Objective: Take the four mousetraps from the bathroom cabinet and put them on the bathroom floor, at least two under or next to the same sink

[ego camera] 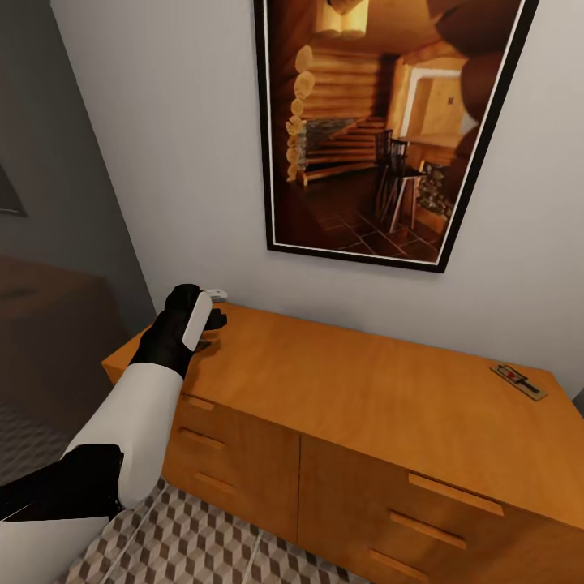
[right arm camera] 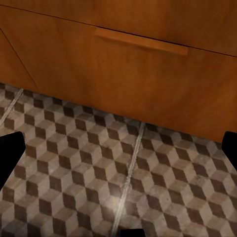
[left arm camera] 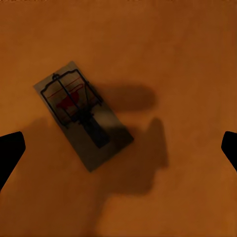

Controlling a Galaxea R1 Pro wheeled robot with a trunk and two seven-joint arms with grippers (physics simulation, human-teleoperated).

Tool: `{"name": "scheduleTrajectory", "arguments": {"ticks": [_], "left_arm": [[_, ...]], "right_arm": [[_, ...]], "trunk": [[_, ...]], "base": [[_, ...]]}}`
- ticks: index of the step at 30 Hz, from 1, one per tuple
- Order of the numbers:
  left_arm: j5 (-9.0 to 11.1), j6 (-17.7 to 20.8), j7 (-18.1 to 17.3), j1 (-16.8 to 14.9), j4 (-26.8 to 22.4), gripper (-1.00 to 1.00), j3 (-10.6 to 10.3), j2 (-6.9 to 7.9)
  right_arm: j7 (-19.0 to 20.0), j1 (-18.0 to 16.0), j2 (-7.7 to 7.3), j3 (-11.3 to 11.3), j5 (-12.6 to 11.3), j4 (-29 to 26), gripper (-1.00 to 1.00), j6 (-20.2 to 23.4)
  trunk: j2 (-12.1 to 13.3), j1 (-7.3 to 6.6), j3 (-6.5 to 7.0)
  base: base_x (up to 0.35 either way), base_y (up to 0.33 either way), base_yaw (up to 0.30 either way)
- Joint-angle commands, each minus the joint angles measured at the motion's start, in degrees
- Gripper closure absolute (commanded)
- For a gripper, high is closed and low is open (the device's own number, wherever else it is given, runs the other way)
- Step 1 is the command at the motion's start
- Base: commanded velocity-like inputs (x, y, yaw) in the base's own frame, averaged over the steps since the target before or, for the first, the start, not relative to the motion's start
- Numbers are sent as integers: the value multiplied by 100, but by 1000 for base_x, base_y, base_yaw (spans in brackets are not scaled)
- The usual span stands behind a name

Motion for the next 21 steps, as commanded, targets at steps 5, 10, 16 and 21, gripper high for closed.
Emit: {"name": "scheduleTrajectory", "arguments": {"ticks": [5,10,16,21], "left_arm": [[60,8,49,-4,-5,-100,20,-2],[60,8,45,-4,2,-100,22,5],[60,8,44,-4,4,-100,22,6],[60,8,44,-4,4,-100,23,7]], "right_arm": [[-17,-3,3,54,-51,2,-100,-14],[-18,-3,-1,54,-54,2,-100,-14],[-20,-3,-1,54,-51,2,-100,-14],[-21,-3,-2,54,-52,2,-100,-14]], "trunk": [[-3,0,-6],[-3,0,-6],[-3,0,-6],[-3,0,-18]], "base": [[4,2,0],[1,0,0],[0,0,0],[0,0,0]]}}
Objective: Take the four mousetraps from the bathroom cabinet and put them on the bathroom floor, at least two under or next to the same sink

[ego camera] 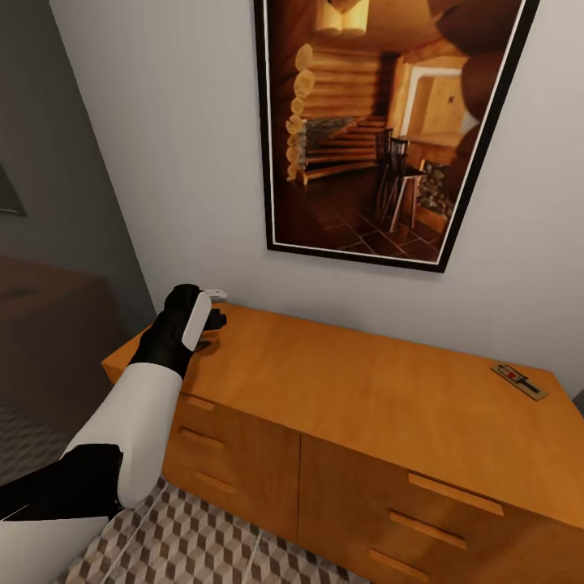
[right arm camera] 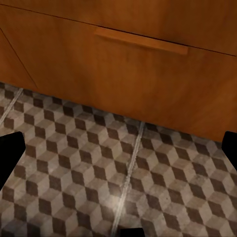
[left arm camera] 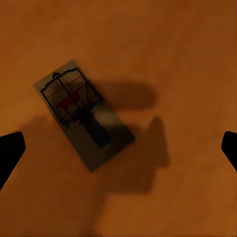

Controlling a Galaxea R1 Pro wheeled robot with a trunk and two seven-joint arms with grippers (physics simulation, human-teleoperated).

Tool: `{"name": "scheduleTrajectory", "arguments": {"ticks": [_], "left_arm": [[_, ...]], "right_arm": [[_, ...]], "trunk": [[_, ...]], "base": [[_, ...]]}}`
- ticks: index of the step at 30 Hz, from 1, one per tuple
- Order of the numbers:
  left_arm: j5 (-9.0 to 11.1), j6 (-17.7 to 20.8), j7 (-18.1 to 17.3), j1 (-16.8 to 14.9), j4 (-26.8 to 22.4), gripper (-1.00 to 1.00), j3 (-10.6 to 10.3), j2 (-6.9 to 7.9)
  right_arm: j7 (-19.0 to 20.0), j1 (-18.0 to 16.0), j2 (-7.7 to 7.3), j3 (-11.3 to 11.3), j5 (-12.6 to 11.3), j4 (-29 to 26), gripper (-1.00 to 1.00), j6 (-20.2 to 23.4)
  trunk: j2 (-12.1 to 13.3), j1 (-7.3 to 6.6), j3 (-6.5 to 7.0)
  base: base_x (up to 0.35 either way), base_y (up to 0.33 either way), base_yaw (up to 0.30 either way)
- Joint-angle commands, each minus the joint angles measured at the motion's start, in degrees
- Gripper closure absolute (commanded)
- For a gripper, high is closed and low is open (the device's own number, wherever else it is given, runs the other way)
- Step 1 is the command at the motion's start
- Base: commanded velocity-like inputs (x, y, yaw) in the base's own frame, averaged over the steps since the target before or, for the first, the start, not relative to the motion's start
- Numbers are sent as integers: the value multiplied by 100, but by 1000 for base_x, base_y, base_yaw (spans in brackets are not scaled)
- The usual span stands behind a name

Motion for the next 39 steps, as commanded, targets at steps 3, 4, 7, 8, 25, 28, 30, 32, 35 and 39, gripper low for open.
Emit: {"name": "scheduleTrajectory", "arguments": {"ticks": [3,4,7,8,25,28,30,32,35,39], "left_arm": [[60,8,52,-4,-5,-100,14,-6],[60,10,52,-4,-5,-100,14,-6],[60,9,52,-4,-5,-100,14,-5],[60,9,52,-4,-5,-100,14,-5],[60,8,52,2,-5,-100,14,-4],[60,8,52,4,-5,-100,14,-4],[60,8,52,4,-5,-100,14,-4],[60,8,52,5,-5,-100,14,-4],[60,8,52,5,-5,-100,14,-4],[60,8,52,5,-5,-100,14,-4]], "right_arm": [[-19,-3,2,54,-54,2,-100,-14],[-17,-3,2,54,-53,2,-100,-14],[-15,-3,3,54,-52,2,-100,-14],[-15,-3,4,54,-52,2,-100,-14],[-15,-3,0,56,-49,3,-100,-14],[-15,-3,2,56,-49,3,-100,-14],[-16,-3,0,56,-50,4,-100,-14],[-15,-3,0,55,-51,4,-100,-14],[-14,-3,2,54,-50,5,-100,-14],[-15,-3,-1,59,-50,6,-100,-14]], "trunk": [[-3,0,-20],[-3,0,-25],[-3,0,-38],[-3,0,-42],[-3,0,-51],[-3,0,-51],[-3,0,-51],[-3,0,-51],[-3,0,-51],[-3,0,-51]], "base": [[0,0,0],[0,0,0],[0,0,0],[0,0,0],[0,0,0],[0,0,0],[0,0,0],[0,0,0],[0,0,0],[0,0,0]]}}
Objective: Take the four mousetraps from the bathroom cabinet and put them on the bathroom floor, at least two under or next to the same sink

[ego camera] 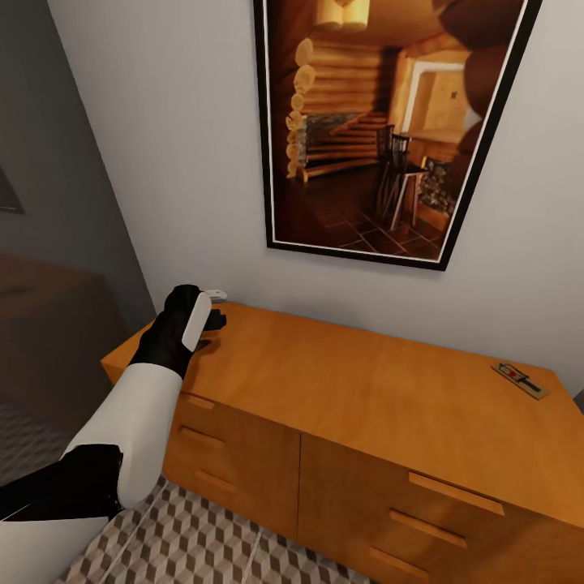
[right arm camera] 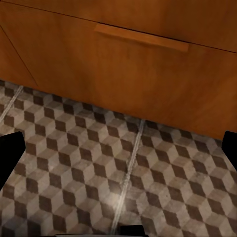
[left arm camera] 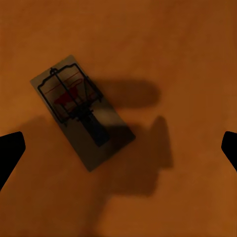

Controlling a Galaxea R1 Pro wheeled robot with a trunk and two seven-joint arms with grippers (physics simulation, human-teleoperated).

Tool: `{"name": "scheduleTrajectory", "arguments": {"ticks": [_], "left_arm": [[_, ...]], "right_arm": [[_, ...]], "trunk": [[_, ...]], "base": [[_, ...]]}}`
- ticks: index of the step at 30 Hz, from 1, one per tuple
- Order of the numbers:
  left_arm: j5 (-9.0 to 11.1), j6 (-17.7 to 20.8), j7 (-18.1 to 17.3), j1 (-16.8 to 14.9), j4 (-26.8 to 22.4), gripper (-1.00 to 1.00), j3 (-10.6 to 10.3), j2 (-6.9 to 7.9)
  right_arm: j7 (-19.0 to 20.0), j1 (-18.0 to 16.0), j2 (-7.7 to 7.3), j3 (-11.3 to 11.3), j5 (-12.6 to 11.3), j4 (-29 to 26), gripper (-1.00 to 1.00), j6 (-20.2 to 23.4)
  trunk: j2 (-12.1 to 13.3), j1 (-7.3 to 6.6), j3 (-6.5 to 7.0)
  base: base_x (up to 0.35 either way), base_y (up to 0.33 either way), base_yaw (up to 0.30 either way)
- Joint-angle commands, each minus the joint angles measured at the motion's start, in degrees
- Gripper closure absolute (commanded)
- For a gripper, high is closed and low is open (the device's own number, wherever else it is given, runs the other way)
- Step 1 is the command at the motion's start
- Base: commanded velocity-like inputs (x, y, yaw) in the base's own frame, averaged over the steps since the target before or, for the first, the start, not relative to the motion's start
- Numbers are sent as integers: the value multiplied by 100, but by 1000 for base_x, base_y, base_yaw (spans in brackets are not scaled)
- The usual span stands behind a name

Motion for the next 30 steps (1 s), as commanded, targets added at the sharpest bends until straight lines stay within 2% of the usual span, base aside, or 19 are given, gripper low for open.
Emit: {"name": "scheduleTrajectory", "arguments": {"ticks": [1,30], "left_arm": [[60,10,52,-4,-5,-100,14,-5],[60,9,52,4,-5,-100,14,-5]], "right_arm": [[-17,-3,3,53,-52,1,-100,-14],[-16,-3,0,58,-52,1,-100,-14]], "trunk": [[-3,0,-6],[-3,0,-6]], "base": [[0,0,0],[0,0,0]]}}
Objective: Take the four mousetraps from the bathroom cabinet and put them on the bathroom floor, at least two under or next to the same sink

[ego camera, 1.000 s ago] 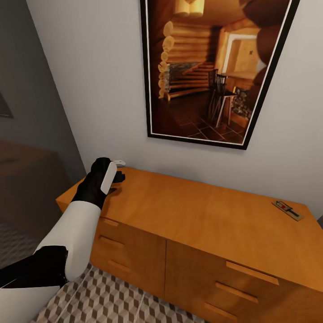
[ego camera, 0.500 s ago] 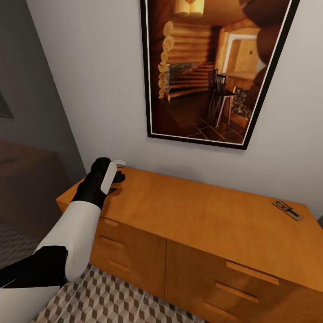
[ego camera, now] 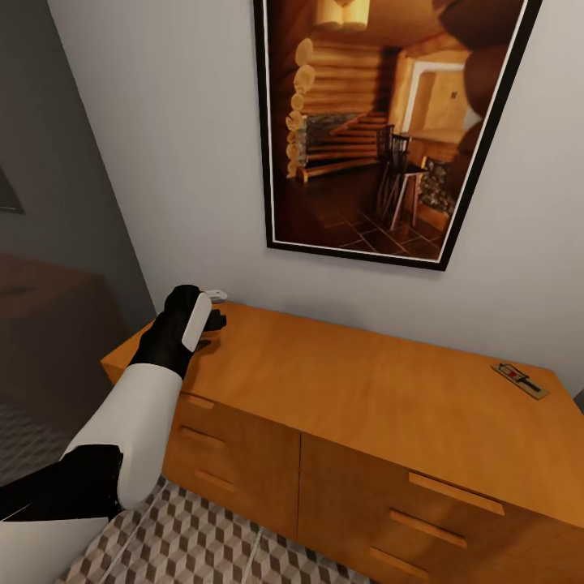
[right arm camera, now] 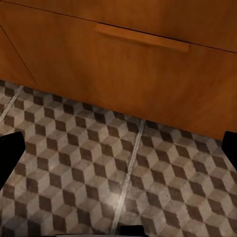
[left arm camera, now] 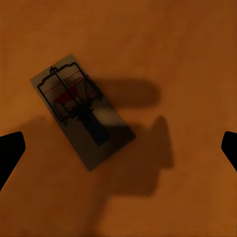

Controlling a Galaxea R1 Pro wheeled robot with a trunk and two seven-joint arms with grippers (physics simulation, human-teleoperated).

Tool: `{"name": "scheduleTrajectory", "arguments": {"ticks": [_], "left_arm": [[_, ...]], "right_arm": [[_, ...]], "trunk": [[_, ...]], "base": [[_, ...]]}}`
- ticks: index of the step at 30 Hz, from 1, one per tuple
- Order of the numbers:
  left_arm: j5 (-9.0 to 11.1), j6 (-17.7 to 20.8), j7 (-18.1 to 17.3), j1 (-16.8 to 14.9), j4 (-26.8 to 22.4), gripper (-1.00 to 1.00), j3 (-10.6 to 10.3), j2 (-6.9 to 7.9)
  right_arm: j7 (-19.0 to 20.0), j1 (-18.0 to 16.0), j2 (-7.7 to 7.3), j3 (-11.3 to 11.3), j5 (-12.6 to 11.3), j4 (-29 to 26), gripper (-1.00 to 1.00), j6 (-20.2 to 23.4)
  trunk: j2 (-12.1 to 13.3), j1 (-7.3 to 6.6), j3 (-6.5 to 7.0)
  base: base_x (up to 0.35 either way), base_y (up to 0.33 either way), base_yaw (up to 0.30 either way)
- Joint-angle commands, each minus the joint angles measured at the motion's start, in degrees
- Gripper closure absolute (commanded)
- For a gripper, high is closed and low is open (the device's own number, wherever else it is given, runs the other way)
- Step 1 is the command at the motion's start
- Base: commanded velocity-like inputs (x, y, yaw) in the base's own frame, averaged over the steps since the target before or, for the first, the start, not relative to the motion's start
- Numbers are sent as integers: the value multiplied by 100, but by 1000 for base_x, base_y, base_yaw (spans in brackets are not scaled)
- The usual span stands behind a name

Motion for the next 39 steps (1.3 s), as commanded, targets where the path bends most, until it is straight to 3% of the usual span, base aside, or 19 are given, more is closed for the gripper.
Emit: {"name": "scheduleTrajectory", "arguments": {"ticks": [1,39], "left_arm": [[60,8,52,-4,-5,-100,14,-5],[60,14,52,-3,-7,-100,14,1]], "right_arm": [[-17,-3,3,54,-52,1,-100,-14],[-19,-3,3,54,-52,7,-100,-14]], "trunk": [[-3,0,-6],[-3,0,-6]], "base": [[0,0,0],[20,-19,0]]}}
